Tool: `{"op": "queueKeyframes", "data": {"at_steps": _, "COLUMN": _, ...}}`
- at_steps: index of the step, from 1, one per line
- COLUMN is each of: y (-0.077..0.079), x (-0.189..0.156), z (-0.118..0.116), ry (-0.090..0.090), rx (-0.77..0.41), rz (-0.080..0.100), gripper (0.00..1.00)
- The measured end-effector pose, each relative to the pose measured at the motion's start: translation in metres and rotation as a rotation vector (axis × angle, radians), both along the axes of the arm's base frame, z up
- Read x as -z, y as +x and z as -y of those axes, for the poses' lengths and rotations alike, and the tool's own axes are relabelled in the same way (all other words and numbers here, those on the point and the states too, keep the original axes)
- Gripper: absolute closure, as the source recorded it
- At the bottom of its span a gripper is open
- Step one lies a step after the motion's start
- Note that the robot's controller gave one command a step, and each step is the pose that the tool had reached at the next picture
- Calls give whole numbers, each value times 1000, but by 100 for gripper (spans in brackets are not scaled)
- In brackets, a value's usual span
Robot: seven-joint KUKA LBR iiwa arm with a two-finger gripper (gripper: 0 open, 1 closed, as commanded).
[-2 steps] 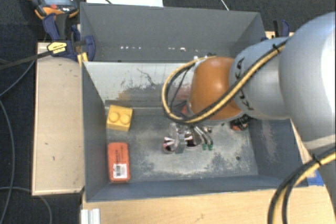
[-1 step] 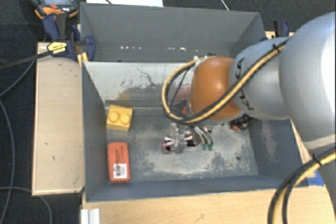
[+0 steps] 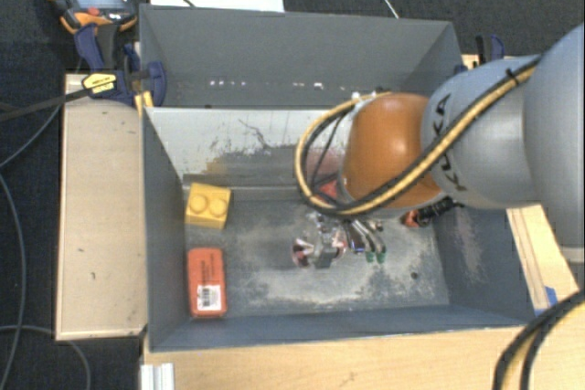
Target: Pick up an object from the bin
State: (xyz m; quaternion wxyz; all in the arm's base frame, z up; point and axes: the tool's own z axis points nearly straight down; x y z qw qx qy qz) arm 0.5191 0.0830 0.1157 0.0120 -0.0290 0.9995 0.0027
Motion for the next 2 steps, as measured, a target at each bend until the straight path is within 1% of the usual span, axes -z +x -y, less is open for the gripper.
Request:
{"op": "queueKeyframes", "data": {"at_steps": 1, "y": 16, "x": -4, "z": 10, "ry": -1, "rx": -11, "rz": 0, "gripper": 100}}
{"op": "queueKeyframes", "data": {"at_steps": 2, "y": 7, "x": -2, "z": 25, "ry": 0, "rx": -9, "rz": 1, "gripper": 100}}
